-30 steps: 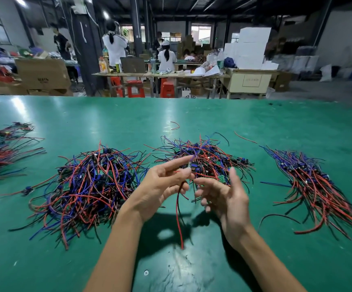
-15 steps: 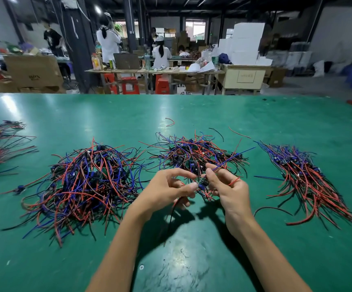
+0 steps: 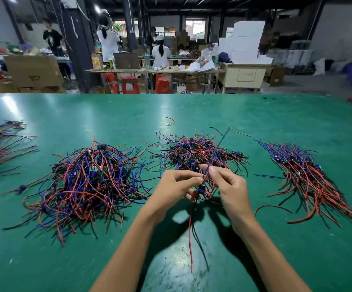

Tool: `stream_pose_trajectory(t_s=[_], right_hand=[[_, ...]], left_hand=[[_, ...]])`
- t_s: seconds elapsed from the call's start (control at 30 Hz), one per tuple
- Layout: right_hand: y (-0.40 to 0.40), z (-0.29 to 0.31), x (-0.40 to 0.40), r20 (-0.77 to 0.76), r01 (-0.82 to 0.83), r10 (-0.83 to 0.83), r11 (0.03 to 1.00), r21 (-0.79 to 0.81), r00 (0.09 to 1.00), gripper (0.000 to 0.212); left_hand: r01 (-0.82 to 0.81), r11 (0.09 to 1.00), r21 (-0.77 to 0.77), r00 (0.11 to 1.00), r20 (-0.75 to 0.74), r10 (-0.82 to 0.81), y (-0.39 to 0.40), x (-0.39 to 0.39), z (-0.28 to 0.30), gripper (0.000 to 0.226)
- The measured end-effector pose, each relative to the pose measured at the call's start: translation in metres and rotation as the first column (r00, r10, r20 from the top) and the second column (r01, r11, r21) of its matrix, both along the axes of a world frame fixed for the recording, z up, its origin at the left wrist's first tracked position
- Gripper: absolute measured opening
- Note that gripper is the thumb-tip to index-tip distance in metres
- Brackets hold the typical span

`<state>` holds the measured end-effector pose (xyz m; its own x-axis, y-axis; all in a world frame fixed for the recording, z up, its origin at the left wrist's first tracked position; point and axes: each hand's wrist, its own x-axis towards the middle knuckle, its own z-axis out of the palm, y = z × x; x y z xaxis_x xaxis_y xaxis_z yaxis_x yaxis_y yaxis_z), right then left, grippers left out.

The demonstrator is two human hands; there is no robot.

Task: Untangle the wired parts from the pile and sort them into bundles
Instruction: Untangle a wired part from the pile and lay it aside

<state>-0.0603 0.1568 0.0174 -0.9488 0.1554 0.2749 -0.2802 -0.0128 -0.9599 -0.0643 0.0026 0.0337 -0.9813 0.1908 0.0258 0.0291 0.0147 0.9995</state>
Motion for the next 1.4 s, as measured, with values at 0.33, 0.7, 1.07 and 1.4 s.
stream_pose_trajectory(t_s=[0.33,0.7,1.07,1.4], right_hand=[[-0.005,0.0,0.003,-0.033,-0.007,0.007,1.0,-0.001,0.999,0.019],[-0.018,0.001,0.002,0.267,0.029,0.07,0.936,-0.349,0.961,0.028],[0.002,0.008,-0.005,0.328,0.203,-0.037,0.848,-0.49,0.944,0.022],[-0.015,-0.01,0.012,-0.353,0.221,-0.048,0.855,0.469,0.934,0.03]], left_hand=[[0.052,0.998,0.025,0.997,-0.064,-0.051,0.003,0.001,-0.006,0.02],[0.091,0.992,-0.084,0.991,-0.091,-0.099,0.003,0.003,0.005,0.016],[0.349,0.924,-0.158,0.931,-0.058,-0.361,-0.018,0.007,0.01,0.01],[-0.331,0.75,0.573,0.943,0.217,0.251,0.001,0.0,0.018,0.016]])
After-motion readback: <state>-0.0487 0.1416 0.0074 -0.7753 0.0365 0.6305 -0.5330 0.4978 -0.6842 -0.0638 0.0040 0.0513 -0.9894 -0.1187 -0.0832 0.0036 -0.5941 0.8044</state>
